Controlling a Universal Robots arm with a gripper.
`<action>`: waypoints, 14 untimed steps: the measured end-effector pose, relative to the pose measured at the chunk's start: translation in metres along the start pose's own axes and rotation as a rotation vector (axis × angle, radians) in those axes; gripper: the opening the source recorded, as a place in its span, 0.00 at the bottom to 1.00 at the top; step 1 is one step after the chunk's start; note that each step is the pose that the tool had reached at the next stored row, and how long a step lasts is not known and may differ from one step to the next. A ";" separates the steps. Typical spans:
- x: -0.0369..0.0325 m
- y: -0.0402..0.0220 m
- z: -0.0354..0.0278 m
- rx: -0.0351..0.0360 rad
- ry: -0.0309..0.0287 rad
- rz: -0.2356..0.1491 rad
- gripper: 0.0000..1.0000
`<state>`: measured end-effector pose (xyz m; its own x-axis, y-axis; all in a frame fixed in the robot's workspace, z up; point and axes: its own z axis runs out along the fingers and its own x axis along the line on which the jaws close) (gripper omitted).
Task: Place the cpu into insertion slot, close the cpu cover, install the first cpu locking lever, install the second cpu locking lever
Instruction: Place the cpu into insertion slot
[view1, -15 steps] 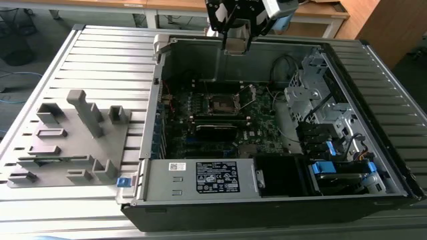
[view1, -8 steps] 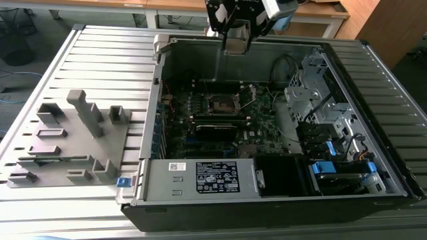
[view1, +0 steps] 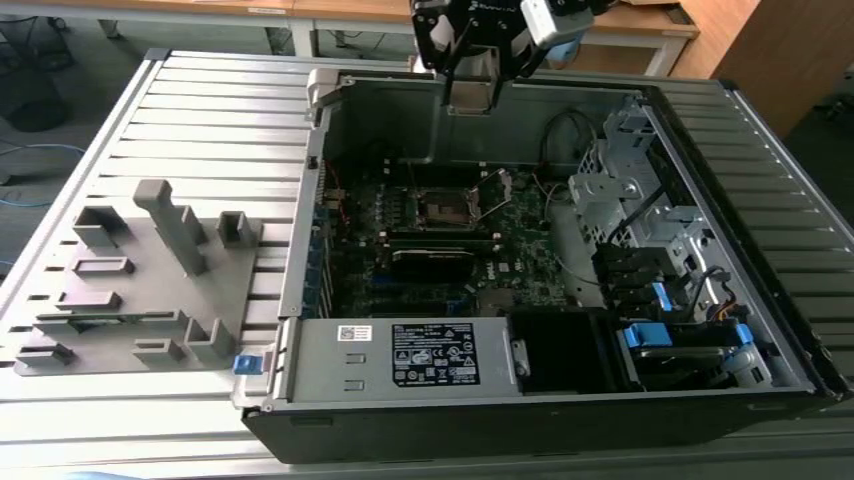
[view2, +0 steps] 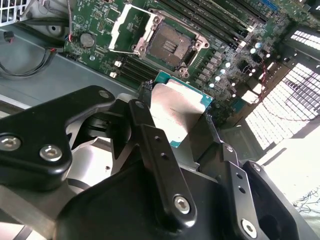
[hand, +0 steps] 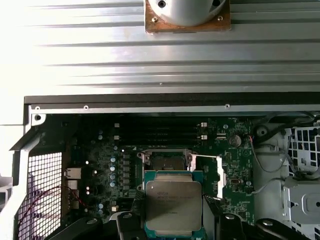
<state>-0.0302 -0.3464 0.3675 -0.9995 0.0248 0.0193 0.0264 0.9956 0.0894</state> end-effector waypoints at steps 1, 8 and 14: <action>0.0000 -0.0001 0.0010 0.0000 0.0000 0.000 0.54; -0.0001 -0.0003 0.0035 0.0001 0.0000 0.000 0.54; -0.0001 -0.0004 0.0046 -0.0001 0.0000 0.000 0.54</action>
<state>-0.0302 -0.3464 0.3628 -0.9995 0.0248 0.0193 0.0264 0.9956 0.0895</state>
